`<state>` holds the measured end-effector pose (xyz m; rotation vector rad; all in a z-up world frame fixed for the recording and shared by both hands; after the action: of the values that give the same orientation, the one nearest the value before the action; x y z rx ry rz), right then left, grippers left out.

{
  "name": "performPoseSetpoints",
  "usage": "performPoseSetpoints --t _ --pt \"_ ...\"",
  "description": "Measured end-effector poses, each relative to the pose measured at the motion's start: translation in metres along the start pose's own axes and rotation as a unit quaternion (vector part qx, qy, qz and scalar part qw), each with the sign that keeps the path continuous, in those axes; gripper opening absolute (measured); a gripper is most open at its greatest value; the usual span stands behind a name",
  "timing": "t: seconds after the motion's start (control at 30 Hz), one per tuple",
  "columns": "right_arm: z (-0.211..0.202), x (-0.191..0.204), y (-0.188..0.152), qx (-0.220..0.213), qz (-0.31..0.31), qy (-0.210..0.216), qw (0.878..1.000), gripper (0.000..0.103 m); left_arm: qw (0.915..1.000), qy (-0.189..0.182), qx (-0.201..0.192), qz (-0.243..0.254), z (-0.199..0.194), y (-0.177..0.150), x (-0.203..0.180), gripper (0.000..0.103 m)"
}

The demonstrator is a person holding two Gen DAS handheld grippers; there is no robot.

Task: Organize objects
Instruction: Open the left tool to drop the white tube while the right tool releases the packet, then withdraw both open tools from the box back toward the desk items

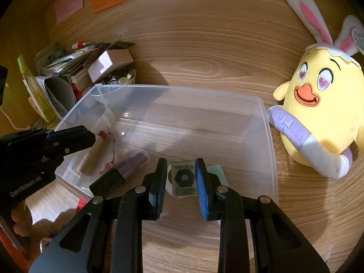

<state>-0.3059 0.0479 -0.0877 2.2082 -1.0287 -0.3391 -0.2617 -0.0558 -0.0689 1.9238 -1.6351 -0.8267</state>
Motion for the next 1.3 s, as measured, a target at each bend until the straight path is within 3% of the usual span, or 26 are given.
performPoseSetpoints --t 0.27,0.63,0.83,0.93,1.3 --pt "-0.012 0.001 0.006 -0.019 -0.007 -0.014 1.000 0.046 0.9998 0.001 -0.022 0.003 -0.021 0.005 -0.003 0.029" --pt "-0.052 0.008 0.015 -0.064 -0.020 -0.024 0.997 0.080 0.9975 0.006 -0.067 0.022 -0.074 0.008 -0.016 0.071" --pt "-0.074 0.015 0.009 -0.078 -0.021 -0.011 0.997 0.081 0.9952 0.013 -0.091 0.034 -0.105 0.001 -0.021 0.091" --pt "-0.084 0.017 0.004 -0.081 -0.019 -0.004 0.997 0.081 0.9941 0.015 -0.101 0.038 -0.118 -0.004 -0.023 0.096" --pt "-0.114 0.024 -0.027 -0.096 -0.024 0.003 0.995 0.082 0.9960 0.015 -0.078 0.043 -0.126 -0.040 -0.019 0.097"
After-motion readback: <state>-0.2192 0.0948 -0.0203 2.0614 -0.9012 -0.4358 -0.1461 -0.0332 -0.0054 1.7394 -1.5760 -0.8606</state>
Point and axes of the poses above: each gripper's, at about its wrist camera, not at the fingertips, and z roughly the way its jaws point, x to its left, y to its top, the point moved 9 cm from there along z, roughly the way its jaws point, and after that the axes turned 1 degree about -y, right-handed, at the moved point
